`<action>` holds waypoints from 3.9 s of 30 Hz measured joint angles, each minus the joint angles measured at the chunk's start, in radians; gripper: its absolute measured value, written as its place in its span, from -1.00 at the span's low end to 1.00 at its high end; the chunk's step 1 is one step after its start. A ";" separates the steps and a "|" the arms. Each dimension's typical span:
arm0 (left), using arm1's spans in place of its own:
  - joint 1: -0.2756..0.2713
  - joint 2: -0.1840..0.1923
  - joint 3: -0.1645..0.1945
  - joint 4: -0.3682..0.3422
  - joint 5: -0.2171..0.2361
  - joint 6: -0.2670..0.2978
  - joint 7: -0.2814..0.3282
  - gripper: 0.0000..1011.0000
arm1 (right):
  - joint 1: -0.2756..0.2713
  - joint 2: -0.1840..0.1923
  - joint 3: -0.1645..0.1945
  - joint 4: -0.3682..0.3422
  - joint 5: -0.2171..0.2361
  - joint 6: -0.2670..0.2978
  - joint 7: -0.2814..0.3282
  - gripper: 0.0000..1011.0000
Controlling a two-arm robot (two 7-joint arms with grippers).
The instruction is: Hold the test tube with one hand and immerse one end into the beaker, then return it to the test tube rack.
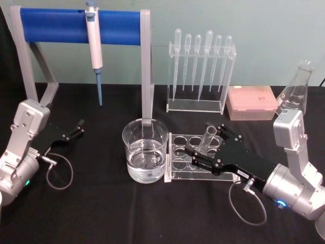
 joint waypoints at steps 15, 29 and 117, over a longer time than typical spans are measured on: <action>0.000 0.000 0.000 0.000 0.000 0.000 0.000 0.98 | 0.001 0.001 0.000 0.001 0.002 -0.001 0.003 -0.14; 0.000 0.000 0.000 0.000 0.000 0.000 0.000 0.98 | 0.001 0.001 0.000 0.001 0.003 -0.002 0.003 -0.52; 0.000 0.000 0.000 0.000 0.000 0.000 0.000 0.98 | 0.312 0.205 -0.076 -0.098 0.245 0.326 0.114 -0.52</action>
